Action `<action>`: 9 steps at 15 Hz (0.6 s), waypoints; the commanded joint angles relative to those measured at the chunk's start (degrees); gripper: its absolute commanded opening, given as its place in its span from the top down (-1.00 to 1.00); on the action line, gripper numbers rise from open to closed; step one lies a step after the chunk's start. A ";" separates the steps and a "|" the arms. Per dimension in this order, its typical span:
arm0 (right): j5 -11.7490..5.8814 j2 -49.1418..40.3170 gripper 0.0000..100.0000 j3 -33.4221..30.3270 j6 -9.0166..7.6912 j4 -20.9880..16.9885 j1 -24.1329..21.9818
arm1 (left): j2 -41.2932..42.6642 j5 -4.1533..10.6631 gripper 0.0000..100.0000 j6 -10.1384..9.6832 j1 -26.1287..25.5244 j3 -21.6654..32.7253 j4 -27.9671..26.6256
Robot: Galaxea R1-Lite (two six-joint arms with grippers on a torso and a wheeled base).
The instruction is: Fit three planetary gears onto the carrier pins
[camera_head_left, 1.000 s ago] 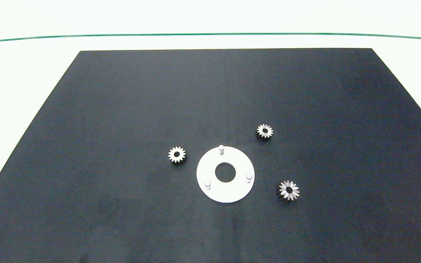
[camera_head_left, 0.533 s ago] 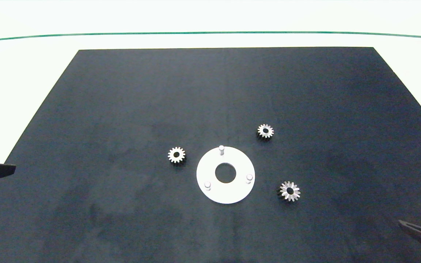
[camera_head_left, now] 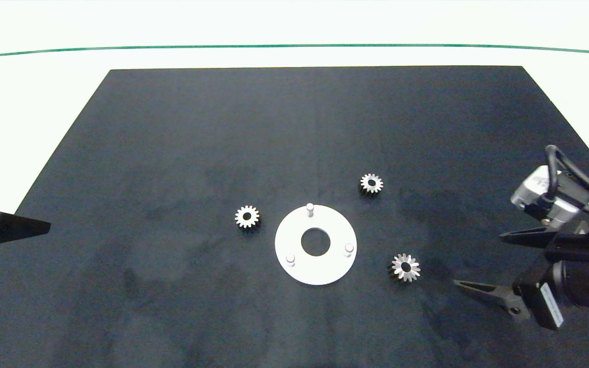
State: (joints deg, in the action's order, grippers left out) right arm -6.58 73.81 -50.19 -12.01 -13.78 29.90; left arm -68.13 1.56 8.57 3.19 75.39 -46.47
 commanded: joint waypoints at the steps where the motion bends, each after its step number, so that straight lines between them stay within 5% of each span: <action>1: -1.06 7.31 -1.00 -2.28 0.14 0.06 3.93 | 0.19 0.02 -1.00 0.13 -0.21 0.02 -0.29; 9: -3.00 16.98 -1.00 -8.08 0.23 0.24 4.64 | 0.63 0.02 -1.00 0.04 -0.47 0.29 -0.29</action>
State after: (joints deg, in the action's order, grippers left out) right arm -9.58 88.72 -57.55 -11.70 -13.40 34.34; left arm -68.11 1.56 8.59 2.67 75.65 -46.43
